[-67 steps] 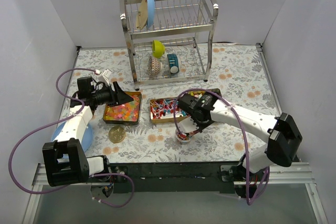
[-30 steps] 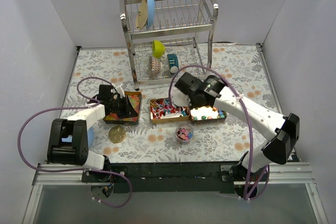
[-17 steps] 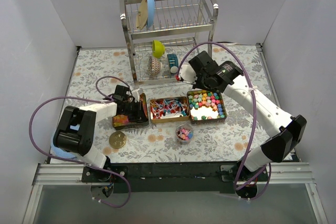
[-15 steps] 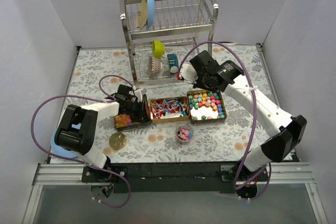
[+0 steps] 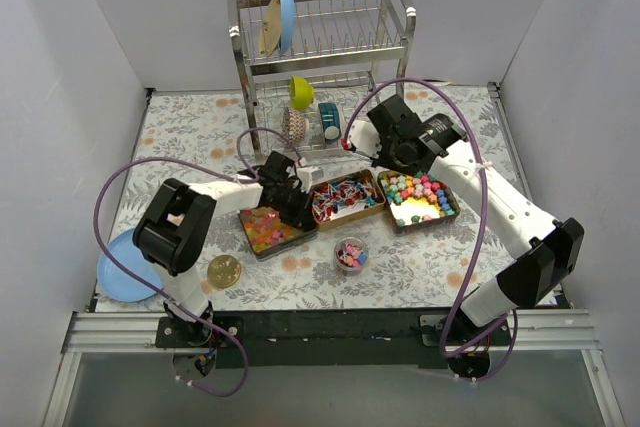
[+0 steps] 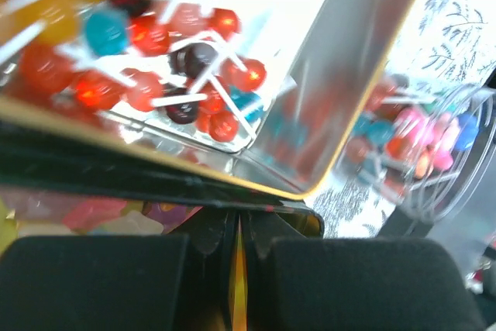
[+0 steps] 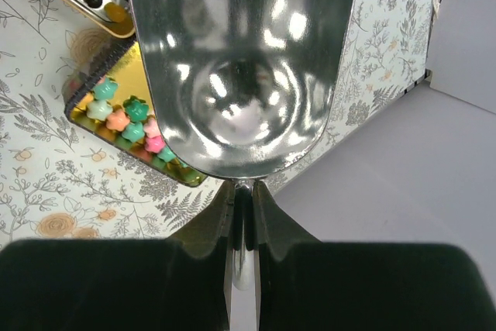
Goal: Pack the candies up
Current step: Move the storage box to the center of the board.
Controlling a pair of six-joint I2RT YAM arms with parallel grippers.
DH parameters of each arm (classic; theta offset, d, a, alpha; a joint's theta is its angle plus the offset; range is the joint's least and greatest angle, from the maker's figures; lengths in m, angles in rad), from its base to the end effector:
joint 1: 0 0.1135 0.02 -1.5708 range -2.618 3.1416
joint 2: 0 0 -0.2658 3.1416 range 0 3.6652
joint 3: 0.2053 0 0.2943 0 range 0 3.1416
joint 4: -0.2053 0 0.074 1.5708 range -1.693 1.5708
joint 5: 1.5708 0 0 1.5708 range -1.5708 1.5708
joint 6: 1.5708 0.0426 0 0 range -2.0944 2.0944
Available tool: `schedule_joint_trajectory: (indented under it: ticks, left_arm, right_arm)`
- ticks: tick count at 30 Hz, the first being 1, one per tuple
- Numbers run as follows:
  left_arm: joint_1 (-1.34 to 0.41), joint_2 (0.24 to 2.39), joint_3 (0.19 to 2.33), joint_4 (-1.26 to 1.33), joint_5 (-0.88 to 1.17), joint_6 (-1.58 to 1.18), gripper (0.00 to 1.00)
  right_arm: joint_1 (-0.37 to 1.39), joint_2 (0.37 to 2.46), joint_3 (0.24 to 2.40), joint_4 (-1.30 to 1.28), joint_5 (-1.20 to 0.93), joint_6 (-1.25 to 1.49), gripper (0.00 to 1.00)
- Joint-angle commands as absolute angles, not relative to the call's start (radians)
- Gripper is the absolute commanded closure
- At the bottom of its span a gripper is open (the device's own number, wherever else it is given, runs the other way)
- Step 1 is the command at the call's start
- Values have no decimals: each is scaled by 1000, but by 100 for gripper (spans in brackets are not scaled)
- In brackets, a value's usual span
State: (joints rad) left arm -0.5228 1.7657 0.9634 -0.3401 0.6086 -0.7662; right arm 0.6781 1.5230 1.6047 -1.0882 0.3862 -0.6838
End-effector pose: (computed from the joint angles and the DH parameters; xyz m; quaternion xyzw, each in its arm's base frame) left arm 0.2999 -0.2009 0.1097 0.0500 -0.9331 0.3559 0.0138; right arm 0.2828 0.2072 0.3664 -0.5519 0.7660 -0.1851 0.2727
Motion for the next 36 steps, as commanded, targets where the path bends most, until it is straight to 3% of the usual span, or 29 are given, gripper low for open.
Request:
schedule_joint_trajectory:
  ticks: [1,11,17,20,22,24,27,36]
  left_arm:
    - [-598,1825,1080,-344,620,-675,100]
    - [-653,1865,1181,-379,612,-634,99]
    - [-652,1642,1142,-455,637,-592,98]
    - [-641,1492,1095,-451,640,-636,93]
    - [-617,1425,1051,-433,612,-723,78]
    - [-551,1379,1040,-425,623,-782,75]
    - [-419,1381,1037,-403,811,-894,100]
    - [-385,1454,1061,-184,986,-1083,100]
  right_arm:
    - [654,1494,1592,-1049,379,-669,99]
    - [623,1482,1563,-1055,371,-678,99]
    - [621,1493,1575,-1083,327,-703,99]
    - [623,1486,1562,-1097,270,-755,99]
    - [623,1465,1508,-1078,252,-796,99]
    - [623,1447,1444,-1036,244,-845,99]
    - [627,1434,1398,-1022,241,-891,99]
    - [710,1483,1439,-1031,173,-902,99]
